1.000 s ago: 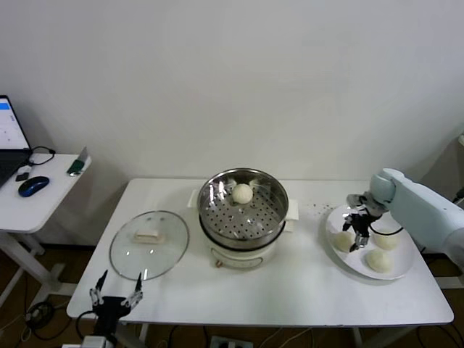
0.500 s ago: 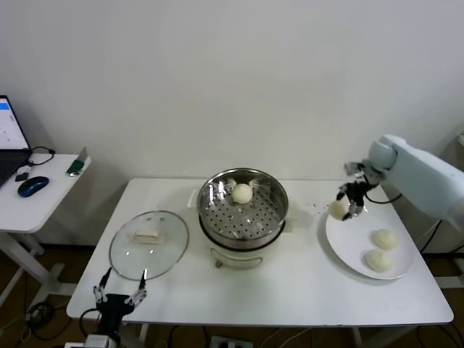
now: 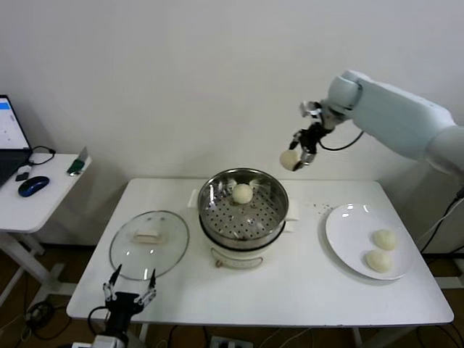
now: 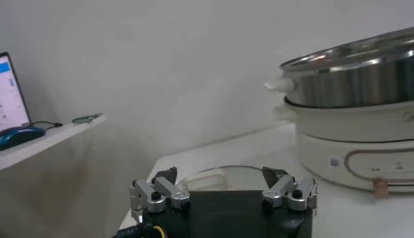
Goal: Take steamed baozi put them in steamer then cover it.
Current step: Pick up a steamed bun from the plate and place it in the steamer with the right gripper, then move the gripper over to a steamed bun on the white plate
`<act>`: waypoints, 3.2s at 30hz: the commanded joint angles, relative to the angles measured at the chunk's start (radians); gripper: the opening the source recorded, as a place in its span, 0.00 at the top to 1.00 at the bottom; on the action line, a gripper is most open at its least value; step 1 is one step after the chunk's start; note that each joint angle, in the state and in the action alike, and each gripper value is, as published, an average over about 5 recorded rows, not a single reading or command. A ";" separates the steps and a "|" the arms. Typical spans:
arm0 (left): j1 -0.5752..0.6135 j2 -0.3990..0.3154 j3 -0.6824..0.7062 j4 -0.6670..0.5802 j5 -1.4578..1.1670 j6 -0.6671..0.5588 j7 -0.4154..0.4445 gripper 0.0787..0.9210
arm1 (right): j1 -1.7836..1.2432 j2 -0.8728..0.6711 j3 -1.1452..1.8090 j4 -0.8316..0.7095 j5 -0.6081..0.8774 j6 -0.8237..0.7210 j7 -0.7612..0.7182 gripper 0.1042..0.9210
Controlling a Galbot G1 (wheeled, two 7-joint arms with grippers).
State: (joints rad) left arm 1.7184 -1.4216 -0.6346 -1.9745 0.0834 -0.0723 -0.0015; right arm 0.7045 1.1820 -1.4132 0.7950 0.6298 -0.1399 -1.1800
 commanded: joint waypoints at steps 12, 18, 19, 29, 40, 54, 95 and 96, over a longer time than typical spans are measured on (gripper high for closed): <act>0.011 0.022 0.009 -0.030 0.006 0.003 0.004 0.12 | -0.062 0.280 -0.159 0.054 0.182 -0.099 0.087 0.26; 0.009 0.027 0.007 -0.029 0.005 0.004 0.004 0.12 | -0.108 0.321 -0.186 0.017 0.181 -0.090 0.089 0.26; 0.009 0.027 0.006 -0.029 0.004 0.004 0.004 0.12 | -0.114 0.325 -0.189 0.012 0.180 -0.089 0.089 0.26; 0.012 0.027 0.003 -0.016 0.001 -0.001 0.004 0.12 | -0.156 0.352 -0.197 -0.036 0.161 -0.082 0.089 0.26; 0.011 0.027 0.001 -0.016 0.002 0.000 0.004 0.12 | -0.163 0.360 -0.195 -0.048 0.155 -0.089 0.099 0.20; 0.011 0.027 0.002 -0.019 0.007 0.002 0.002 0.12 | -0.006 0.178 -0.179 0.122 0.181 -0.090 0.076 0.12; 0.030 -0.033 0.020 -0.020 0.097 0.028 -0.008 0.12 | -0.572 -0.678 0.316 0.281 -0.671 0.094 -0.006 0.12; 0.029 -0.037 0.023 -0.019 0.100 0.028 -0.009 0.12 | -0.575 -0.669 0.319 0.273 -0.675 0.094 -0.006 0.12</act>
State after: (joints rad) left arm 1.7490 -1.4397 -0.6196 -1.9988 0.1637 -0.0452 -0.0090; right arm 0.3536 0.5485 -1.2763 1.1352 0.1286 -0.0869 -1.1705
